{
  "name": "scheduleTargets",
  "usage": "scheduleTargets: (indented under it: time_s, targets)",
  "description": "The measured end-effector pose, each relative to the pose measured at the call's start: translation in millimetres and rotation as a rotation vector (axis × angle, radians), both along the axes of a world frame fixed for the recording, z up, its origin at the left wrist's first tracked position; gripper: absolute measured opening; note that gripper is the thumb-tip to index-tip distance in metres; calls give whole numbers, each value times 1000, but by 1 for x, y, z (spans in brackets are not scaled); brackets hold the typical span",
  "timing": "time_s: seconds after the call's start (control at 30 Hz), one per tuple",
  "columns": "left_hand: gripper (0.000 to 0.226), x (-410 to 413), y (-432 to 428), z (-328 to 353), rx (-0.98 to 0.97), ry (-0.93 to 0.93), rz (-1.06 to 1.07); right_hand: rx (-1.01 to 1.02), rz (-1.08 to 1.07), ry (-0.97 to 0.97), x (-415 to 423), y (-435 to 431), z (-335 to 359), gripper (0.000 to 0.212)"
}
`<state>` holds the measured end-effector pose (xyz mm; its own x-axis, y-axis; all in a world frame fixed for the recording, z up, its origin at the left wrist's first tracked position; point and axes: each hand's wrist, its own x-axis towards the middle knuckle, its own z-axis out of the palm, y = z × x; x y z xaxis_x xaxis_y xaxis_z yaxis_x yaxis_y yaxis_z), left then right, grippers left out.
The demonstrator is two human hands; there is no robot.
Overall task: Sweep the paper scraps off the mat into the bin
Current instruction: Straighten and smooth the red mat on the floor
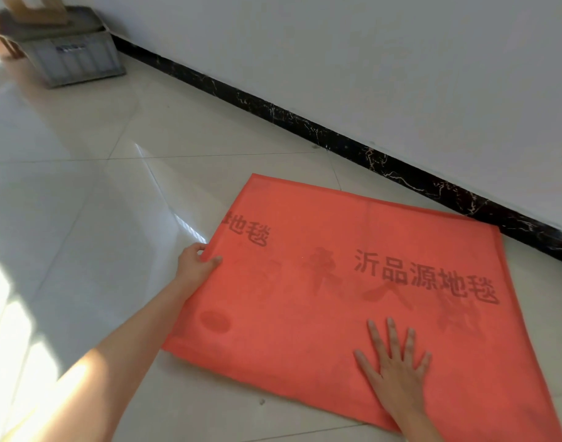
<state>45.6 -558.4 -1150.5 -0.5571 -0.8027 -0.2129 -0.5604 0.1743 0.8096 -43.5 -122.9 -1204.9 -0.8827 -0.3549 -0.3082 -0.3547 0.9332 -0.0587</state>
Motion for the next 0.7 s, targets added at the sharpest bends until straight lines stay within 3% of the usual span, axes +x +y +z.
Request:
scheduleTargets:
  time_s: [0.17, 0.33, 0.7]
  targets:
    - [30, 13, -13, 18, -55, 52, 68, -29, 3, -22, -8, -14, 9, 90]
    - [20, 55, -42, 35, -91, 105, 182, -61, 3, 24, -36, -32, 33, 86]
    - [21, 180, -101, 35, -109, 133, 477, -5, 162, 22, -41, -122, 50, 91]
